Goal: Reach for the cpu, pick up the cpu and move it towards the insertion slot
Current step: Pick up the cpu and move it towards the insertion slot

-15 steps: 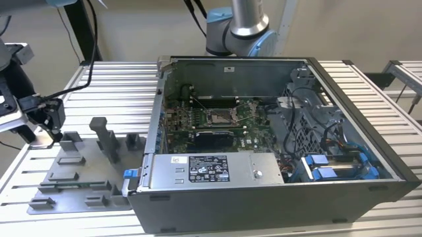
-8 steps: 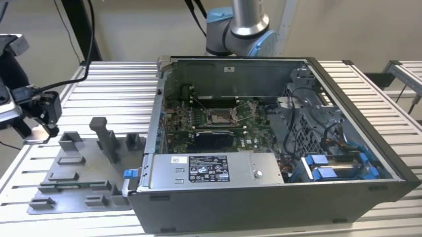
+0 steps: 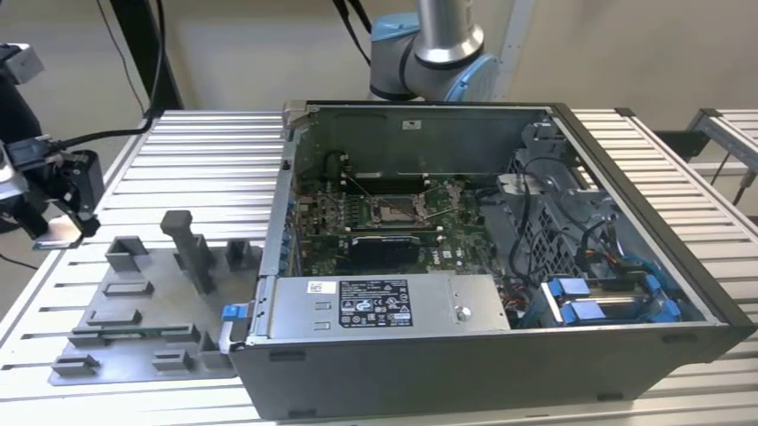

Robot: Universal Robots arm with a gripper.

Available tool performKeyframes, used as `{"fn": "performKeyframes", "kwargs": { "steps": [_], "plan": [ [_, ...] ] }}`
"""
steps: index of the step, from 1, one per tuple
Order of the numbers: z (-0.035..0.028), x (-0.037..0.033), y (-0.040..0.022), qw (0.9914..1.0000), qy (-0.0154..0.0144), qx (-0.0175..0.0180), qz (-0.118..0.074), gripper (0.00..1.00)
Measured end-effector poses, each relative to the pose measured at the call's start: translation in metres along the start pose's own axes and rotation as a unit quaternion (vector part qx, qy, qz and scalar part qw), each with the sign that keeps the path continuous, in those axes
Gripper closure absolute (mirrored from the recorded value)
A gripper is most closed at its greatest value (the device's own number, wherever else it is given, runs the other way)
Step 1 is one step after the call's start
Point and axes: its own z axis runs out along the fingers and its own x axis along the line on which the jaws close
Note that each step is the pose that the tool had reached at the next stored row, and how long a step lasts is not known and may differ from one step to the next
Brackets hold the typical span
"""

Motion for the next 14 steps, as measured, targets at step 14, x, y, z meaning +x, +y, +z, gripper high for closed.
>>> {"fn": "performKeyframes", "kwargs": {
  "steps": [14],
  "plan": [
    [-0.0230,-0.0001,0.0009,1.00000,0.0000,0.0000,0.000,1.00]
  ]
}}
